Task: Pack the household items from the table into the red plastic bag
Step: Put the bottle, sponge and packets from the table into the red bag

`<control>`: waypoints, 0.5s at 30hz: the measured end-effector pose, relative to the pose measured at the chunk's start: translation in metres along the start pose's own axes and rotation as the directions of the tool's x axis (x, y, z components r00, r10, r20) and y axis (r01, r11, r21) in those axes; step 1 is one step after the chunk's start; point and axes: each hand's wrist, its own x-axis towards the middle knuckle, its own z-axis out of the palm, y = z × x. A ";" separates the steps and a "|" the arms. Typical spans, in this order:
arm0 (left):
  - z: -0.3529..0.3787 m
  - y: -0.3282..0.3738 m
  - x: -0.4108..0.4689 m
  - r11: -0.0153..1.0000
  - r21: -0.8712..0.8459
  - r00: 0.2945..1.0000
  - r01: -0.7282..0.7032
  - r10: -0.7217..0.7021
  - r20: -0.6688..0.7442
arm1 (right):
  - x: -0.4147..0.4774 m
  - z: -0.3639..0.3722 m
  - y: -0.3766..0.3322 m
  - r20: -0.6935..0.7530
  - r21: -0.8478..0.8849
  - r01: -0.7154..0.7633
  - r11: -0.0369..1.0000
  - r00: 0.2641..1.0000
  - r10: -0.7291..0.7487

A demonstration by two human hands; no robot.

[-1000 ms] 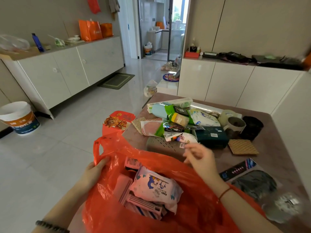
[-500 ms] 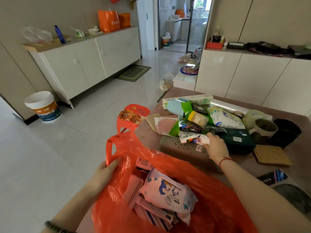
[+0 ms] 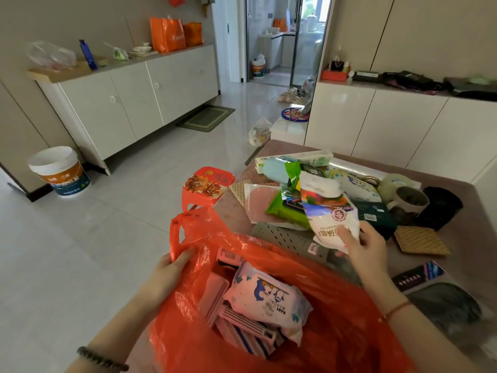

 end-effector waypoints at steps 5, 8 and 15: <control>-0.006 0.007 -0.005 0.988 0.090 0.991 -0.128 0.131 -0.023 | -0.075 -0.023 -0.038 0.204 0.214 0.129 0.968 0.963 -0.173; -0.012 0.012 -0.008 0.961 0.183 0.977 -0.206 0.213 -0.015 | -0.109 -0.017 -0.032 0.385 0.137 0.188 0.973 0.895 -0.227; -0.028 0.017 -0.027 0.870 0.342 0.931 -0.356 0.360 0.055 | -0.157 0.052 0.024 0.319 -0.238 0.276 0.931 0.928 -0.193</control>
